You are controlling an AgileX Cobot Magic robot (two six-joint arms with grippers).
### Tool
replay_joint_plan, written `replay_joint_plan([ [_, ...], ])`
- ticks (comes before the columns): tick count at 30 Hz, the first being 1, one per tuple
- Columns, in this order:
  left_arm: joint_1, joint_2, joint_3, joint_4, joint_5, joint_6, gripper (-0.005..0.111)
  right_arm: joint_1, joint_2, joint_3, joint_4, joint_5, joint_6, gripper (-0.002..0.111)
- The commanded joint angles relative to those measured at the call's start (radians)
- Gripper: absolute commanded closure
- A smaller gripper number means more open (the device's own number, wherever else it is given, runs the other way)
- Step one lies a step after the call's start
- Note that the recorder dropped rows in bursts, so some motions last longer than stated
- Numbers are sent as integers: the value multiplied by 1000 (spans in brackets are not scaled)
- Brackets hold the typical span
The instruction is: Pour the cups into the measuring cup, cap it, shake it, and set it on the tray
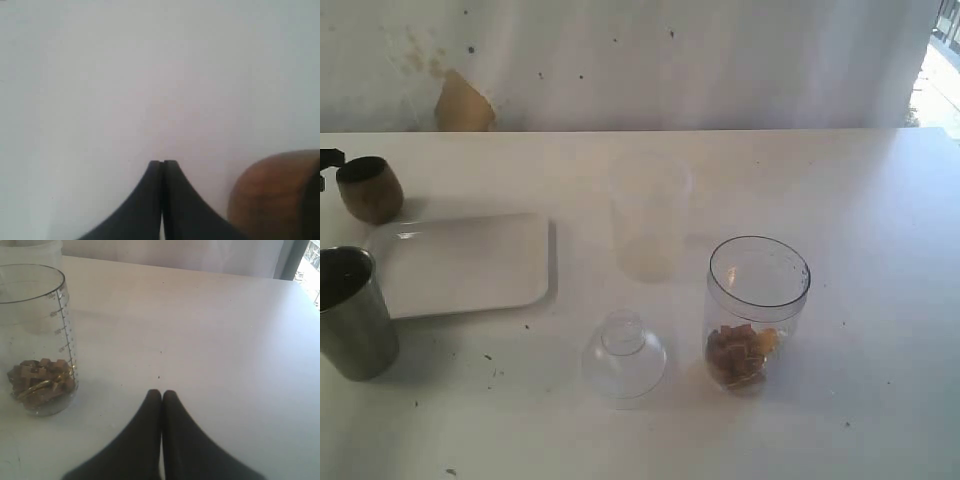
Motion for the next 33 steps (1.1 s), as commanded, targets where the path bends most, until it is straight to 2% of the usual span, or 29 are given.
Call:
replay_joint_plan([
  [1, -1, 6, -5, -108, -29, 9, 107, 0, -4, 1, -2, -13, 3, 108],
  [4, -22, 43, -5, -157, -18, 86, 107, 0, -4, 1, -2, -13, 3, 108],
  [19, -82, 93, -5, -247, 58, 134, 107, 0, -4, 1, -2, -13, 3, 108],
  [28, -77, 76, -5, -214, 86, 119, 107, 0, -4, 1, -2, -13, 3, 108],
  [33, -38, 16, -5, -208, 94, 91, 107, 0, -4, 1, -2, -13, 3, 108],
])
